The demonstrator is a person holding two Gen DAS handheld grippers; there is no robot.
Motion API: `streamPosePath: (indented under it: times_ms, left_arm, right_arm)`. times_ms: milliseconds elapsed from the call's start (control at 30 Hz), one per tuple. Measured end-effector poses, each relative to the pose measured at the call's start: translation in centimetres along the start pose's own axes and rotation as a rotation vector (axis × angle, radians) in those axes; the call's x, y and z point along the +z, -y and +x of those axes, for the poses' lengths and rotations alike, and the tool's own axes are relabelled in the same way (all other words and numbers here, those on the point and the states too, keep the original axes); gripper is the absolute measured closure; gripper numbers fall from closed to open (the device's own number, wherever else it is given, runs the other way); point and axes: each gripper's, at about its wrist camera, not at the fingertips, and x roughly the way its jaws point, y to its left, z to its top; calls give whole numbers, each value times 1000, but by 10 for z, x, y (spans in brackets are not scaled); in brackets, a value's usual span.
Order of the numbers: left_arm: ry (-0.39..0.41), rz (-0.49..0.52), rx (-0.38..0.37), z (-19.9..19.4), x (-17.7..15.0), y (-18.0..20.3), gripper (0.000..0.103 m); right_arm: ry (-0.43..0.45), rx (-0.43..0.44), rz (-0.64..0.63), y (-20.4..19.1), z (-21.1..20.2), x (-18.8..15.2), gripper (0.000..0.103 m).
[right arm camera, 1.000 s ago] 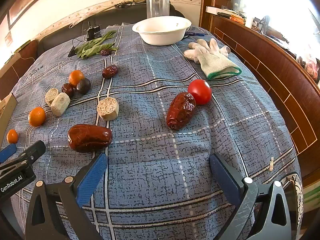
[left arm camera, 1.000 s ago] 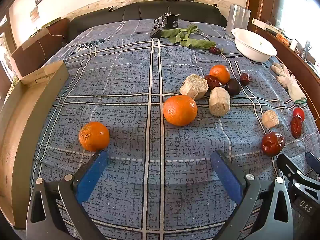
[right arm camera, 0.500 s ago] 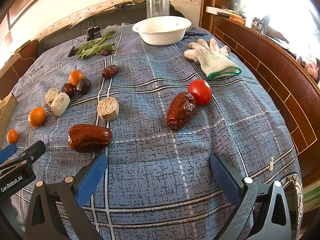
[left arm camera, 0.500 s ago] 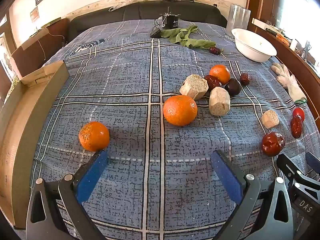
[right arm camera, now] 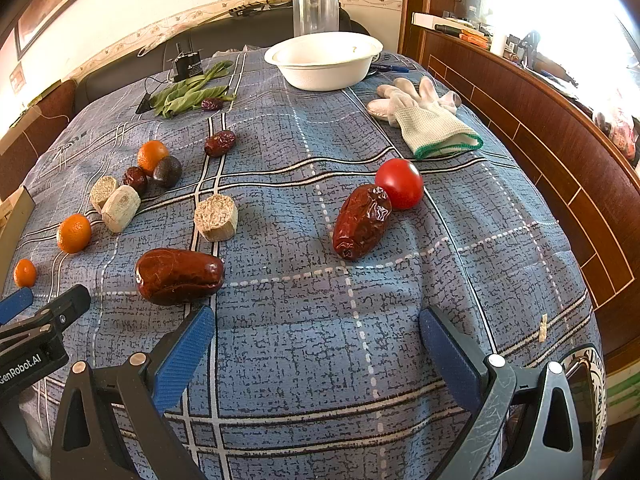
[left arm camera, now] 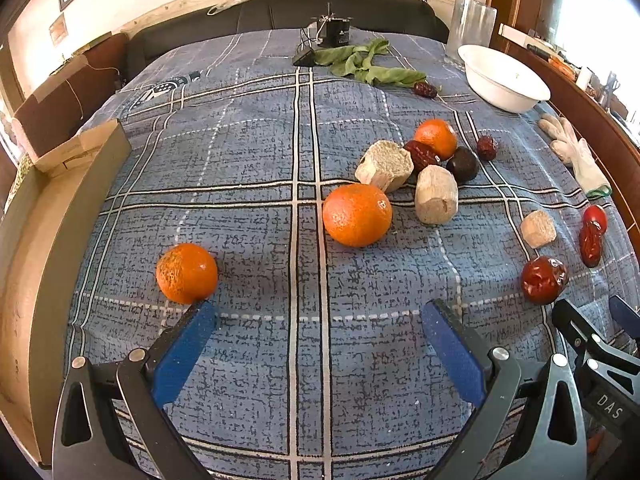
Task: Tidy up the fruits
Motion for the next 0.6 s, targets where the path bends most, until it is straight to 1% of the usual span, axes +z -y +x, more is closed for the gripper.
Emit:
streamPosePath:
  times_ms: [200, 300, 467, 533, 600]
  left_arm:
    - [-23, 54, -48, -4, -6, -3, 0]
    - [-20, 3, -103, -16, -11, -14, 0]
    - [75, -32, -130, -52, -12, -35, 0]
    - [136, -55, -115, -71, -11, -51, 0]
    - [190, -67, -92, -86, -10, -63, 0]
  right_arm:
    - [-46, -27, 39, -2, -1, -1, 0]
    - [-42, -30, 43, -5, -1, -2, 0]
    - [-37, -36, 41, -2, -6, -4, 2]
    - [-1, -32, 51, -1, -17, -7, 4]
    - [58, -19, 76, 1, -35, -9, 4]
